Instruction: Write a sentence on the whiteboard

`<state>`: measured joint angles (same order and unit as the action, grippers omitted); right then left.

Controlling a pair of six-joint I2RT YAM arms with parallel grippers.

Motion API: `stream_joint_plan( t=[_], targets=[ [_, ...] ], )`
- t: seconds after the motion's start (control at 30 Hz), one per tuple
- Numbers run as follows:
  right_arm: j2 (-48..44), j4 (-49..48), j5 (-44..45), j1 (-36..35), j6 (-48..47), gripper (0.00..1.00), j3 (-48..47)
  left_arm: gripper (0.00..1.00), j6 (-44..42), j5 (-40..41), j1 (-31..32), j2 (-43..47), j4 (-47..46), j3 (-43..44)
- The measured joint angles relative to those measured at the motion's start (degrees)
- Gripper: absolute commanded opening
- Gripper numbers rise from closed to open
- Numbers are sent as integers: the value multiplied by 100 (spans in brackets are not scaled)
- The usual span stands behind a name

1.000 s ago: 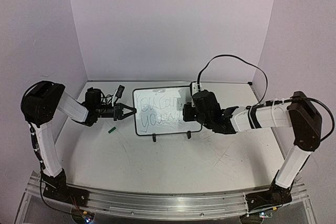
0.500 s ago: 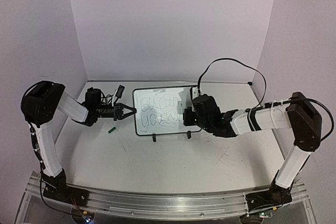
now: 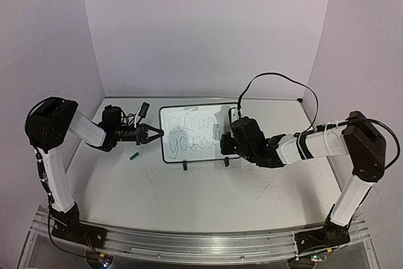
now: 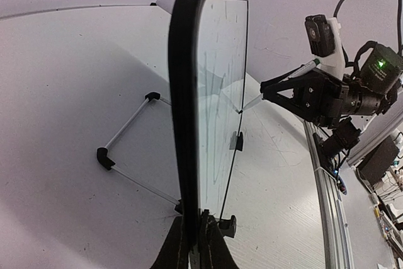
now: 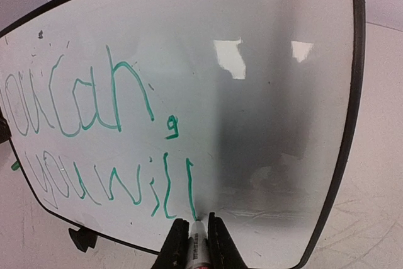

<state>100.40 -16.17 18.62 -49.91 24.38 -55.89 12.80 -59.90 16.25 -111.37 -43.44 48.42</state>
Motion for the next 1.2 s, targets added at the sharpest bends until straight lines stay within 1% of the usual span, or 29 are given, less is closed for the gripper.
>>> stream_joint_plan(
  t=[0.23, 0.37, 0.6, 0.7, 1.0, 1.2],
  targets=[
    [-18, 28, 78, -14, -43, 0, 10, 0, 0, 1, 4, 0, 0, 0],
    [-183, 149, 236, -7, -154, 0, 10, 0, -19, 0, 4, 0, 2, 0],
    [-1122, 229, 171, 22, -199, 0, 20, 0, -44, 0, 4, 0, 4, 0],
    [-1323, 161, 146, 29, -183, 0, 101, 0, -46, 0, 4, 0, 4, 0],
    [-679, 313, 133, 38, -183, 0, 165, 0, -58, 2, 4, 0, 7, 0],
    [-543, 358, 122, 40, -181, 0, 165, 0, -61, 2, 4, 0, 10, 0]
  ],
)
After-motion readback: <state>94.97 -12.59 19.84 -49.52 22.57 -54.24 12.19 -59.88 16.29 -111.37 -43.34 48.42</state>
